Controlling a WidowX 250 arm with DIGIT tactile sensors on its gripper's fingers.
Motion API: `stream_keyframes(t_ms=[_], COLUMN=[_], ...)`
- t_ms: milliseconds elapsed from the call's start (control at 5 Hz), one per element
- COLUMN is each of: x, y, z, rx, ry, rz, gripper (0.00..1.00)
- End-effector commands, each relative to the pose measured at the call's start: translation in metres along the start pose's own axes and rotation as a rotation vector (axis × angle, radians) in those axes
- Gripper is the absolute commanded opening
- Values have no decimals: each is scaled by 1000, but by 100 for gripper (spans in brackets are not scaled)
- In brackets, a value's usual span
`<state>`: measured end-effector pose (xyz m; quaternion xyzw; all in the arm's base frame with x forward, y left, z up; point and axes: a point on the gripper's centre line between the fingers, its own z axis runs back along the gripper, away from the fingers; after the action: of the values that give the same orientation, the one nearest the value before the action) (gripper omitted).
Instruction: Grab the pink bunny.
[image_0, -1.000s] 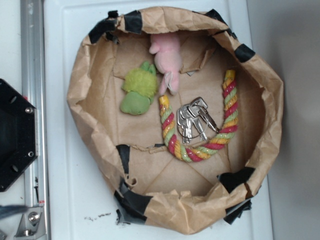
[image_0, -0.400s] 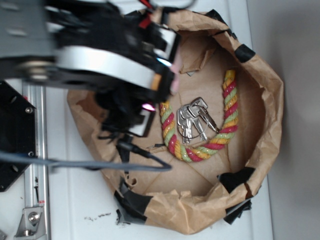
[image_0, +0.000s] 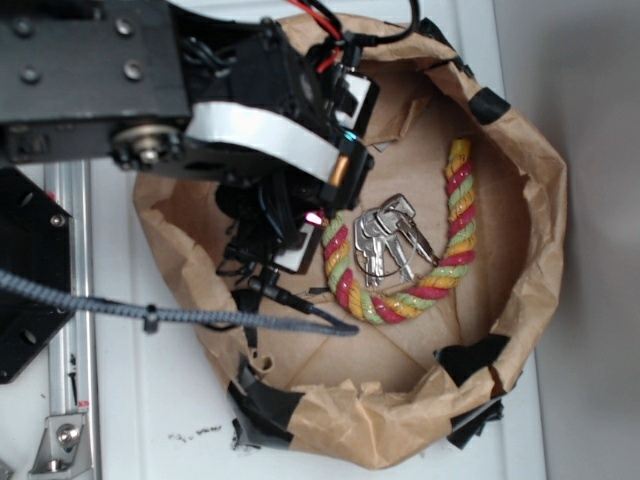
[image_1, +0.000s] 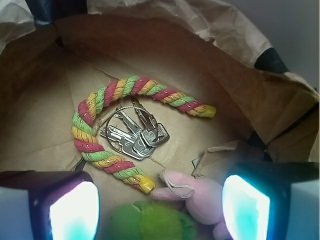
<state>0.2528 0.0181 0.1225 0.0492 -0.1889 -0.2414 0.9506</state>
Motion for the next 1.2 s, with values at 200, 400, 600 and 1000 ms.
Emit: stream_keyframes(t_ms=[200, 400, 600, 1000], x=[-8, -24, -43, -41], y=[22, 22, 22, 31], z=[-73, -86, -92, -74], rx=[113, 67, -42, -149], ry=[206, 286, 333, 336], rz=[-259, -332, -364, -242], gripper=[100, 100, 100, 0])
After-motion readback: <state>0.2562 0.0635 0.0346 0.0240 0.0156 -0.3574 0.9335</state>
